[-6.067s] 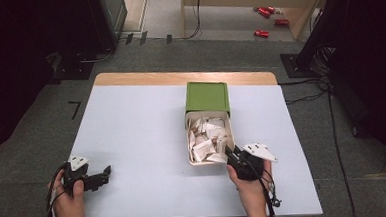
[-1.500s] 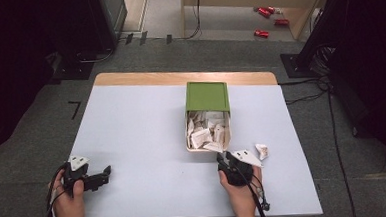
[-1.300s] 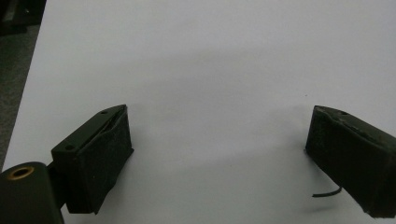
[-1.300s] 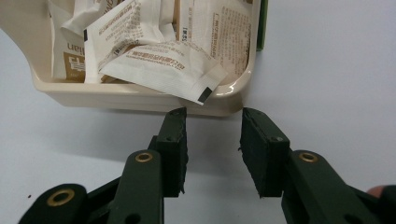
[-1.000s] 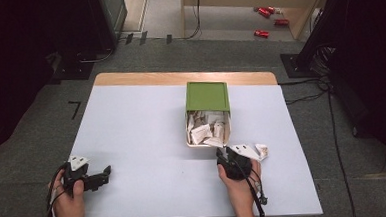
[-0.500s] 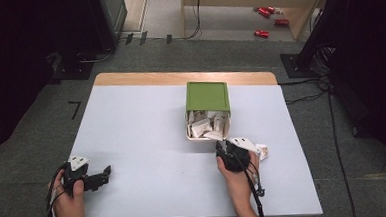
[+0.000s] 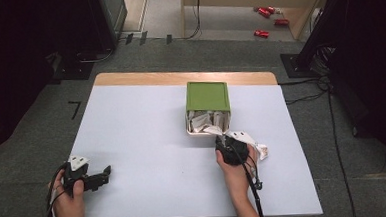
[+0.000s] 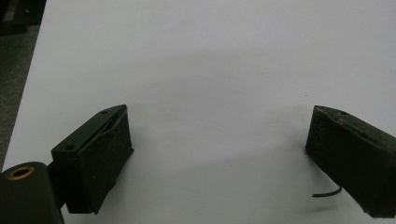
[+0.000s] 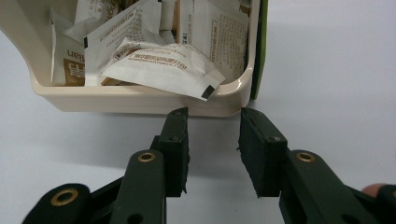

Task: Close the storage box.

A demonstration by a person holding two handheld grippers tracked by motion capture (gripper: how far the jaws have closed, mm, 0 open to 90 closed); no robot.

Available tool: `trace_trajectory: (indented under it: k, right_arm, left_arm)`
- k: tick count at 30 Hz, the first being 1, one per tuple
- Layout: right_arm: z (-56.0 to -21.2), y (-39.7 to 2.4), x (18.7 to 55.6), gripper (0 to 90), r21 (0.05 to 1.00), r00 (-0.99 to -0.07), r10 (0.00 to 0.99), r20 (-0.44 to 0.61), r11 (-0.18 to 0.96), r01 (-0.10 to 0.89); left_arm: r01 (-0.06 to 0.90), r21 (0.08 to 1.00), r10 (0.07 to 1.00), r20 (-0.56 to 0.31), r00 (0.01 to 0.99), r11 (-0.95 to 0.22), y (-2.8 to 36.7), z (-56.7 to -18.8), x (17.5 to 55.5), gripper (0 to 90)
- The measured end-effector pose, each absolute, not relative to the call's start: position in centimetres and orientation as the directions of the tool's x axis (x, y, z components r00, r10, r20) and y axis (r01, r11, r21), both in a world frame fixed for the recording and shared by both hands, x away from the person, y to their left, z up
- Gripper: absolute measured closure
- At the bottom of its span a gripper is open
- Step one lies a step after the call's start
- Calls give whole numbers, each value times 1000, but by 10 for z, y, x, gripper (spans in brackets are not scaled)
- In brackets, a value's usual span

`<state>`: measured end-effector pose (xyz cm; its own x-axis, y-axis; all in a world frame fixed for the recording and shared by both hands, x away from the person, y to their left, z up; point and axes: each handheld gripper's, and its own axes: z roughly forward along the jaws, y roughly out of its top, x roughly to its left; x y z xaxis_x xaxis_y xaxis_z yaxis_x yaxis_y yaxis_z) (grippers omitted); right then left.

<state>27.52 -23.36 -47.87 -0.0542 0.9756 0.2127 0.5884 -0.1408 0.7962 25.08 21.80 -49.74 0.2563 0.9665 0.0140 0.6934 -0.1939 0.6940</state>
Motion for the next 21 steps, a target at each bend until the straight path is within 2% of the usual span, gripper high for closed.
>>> trace_trajectory:
  k: [21]
  right_arm:
    - [-477, -235, 287, 636, 791, -55, 977, 205, -133, 597]
  left_arm:
    - [693, 694, 967, 14, 256, -193, 218, -497, 251, 74]
